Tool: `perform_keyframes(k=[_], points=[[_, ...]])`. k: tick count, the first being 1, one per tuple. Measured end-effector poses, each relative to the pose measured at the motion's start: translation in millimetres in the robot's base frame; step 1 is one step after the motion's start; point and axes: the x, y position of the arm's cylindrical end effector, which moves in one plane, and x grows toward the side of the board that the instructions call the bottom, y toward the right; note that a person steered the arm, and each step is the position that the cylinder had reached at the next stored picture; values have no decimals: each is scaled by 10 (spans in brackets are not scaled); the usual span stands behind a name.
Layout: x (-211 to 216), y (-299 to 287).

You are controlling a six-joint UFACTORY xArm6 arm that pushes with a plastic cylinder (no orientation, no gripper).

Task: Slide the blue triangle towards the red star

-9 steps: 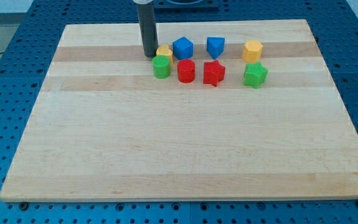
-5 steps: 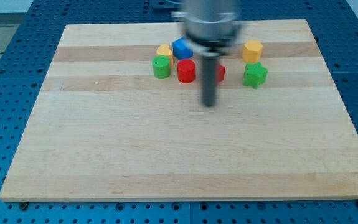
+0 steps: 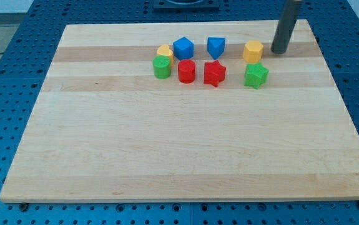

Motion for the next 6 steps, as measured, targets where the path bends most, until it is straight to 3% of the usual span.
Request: perform_keyframes(k=[2,3,5,6], points=[[31,-501],[-201,-351],[-390,-1269],[-298,-1368]])
